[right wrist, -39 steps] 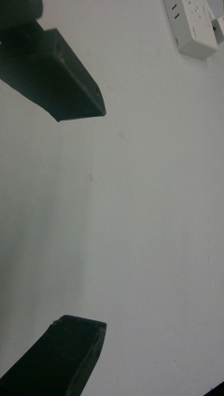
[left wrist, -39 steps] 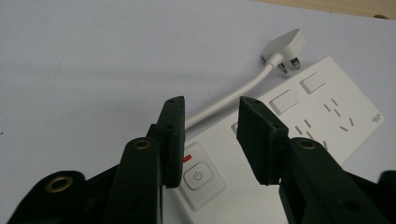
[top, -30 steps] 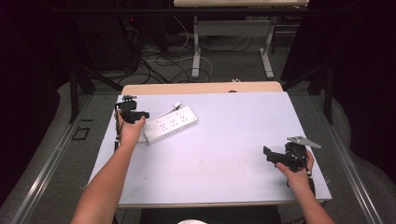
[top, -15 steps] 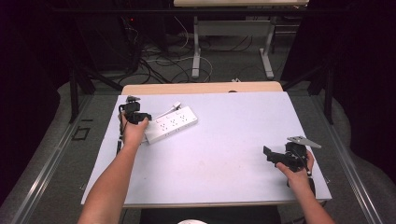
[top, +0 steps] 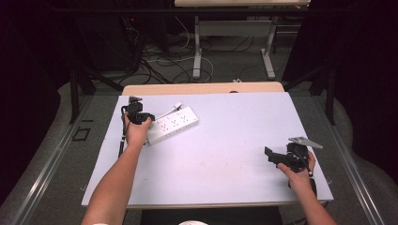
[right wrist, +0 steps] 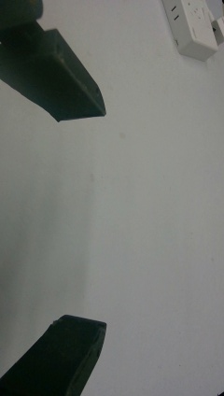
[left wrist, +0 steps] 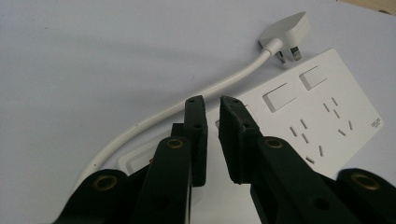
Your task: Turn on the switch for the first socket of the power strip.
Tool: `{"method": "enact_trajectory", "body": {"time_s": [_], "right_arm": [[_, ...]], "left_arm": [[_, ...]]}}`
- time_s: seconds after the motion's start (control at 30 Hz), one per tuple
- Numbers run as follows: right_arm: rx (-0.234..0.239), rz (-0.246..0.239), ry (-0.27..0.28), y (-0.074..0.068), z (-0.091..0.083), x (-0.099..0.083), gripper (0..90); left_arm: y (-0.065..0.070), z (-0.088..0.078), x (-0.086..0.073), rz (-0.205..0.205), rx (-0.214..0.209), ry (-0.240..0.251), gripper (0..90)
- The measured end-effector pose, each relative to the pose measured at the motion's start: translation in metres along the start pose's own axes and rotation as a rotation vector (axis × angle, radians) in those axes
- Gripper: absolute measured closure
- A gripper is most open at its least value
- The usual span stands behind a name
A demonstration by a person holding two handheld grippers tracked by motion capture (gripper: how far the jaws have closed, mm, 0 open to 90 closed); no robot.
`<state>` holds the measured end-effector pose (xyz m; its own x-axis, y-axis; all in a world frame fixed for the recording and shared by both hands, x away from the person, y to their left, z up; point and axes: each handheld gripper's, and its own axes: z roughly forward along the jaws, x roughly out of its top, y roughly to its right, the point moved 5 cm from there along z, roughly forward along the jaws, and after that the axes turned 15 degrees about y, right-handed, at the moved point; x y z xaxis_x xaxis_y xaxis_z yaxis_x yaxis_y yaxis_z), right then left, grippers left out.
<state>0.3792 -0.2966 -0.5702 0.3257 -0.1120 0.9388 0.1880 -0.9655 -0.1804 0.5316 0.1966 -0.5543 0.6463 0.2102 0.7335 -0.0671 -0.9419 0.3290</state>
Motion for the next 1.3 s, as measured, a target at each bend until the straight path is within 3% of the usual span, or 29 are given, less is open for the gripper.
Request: {"method": "enact_trajectory", "body": {"time_s": [0.47, 1.3], "right_arm": [[-0.001, 0.007, -0.014, 0.001, -0.001, -0.001, 0.0], [0.003, 0.017, -0.008, 0.000, 0.001, -0.001, 0.0]], "left_arm": [[0.007, 0.009, -0.006, -0.010, -0.003, -0.001, 82.5], [0.007, 0.013, -0.007, -0.020, -0.004, 0.006, 87.8]]}}
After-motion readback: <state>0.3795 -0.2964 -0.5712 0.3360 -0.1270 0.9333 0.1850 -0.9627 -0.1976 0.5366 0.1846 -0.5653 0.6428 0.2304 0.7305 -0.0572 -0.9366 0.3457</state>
